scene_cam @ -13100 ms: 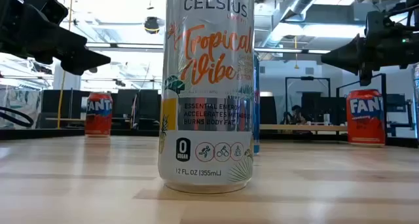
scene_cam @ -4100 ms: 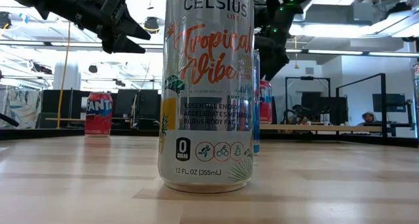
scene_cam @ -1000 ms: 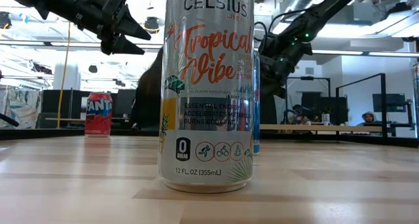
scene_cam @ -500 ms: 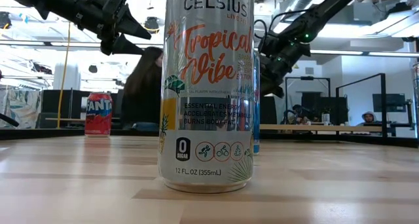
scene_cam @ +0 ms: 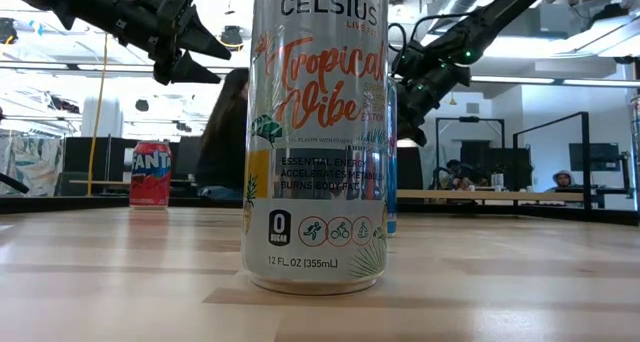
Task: Place canned beverage on shelf
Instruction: Put the top right orange soda can on the shelf
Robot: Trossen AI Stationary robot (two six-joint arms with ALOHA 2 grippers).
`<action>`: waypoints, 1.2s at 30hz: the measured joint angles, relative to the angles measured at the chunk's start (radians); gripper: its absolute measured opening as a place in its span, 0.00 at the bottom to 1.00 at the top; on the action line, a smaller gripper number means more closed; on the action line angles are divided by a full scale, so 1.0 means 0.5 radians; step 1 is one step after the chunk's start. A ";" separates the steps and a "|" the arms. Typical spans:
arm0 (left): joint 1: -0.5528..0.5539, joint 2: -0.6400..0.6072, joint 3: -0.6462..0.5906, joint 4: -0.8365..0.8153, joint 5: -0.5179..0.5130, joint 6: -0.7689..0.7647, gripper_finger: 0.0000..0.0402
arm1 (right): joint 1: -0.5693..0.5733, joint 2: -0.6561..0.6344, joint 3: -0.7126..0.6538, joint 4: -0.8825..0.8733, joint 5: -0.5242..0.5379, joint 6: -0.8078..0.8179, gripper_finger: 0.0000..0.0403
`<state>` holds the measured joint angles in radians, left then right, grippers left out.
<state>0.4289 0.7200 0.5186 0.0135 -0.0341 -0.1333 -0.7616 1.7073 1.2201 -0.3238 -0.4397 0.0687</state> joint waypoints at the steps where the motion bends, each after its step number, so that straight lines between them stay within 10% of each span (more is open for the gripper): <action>1: -0.001 0.000 0.000 0.000 0.000 0.000 0.97 | 0.001 0.000 0.000 0.028 0.000 0.020 0.05; 36: 0.000 0.000 0.000 -0.002 0.002 -0.010 0.97 | -0.014 0.000 0.000 0.037 0.097 -0.095 0.05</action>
<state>0.4290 0.7200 0.5186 0.0128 -0.0330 -0.1383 -0.7684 1.7073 1.2201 -0.3055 -0.3912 0.0212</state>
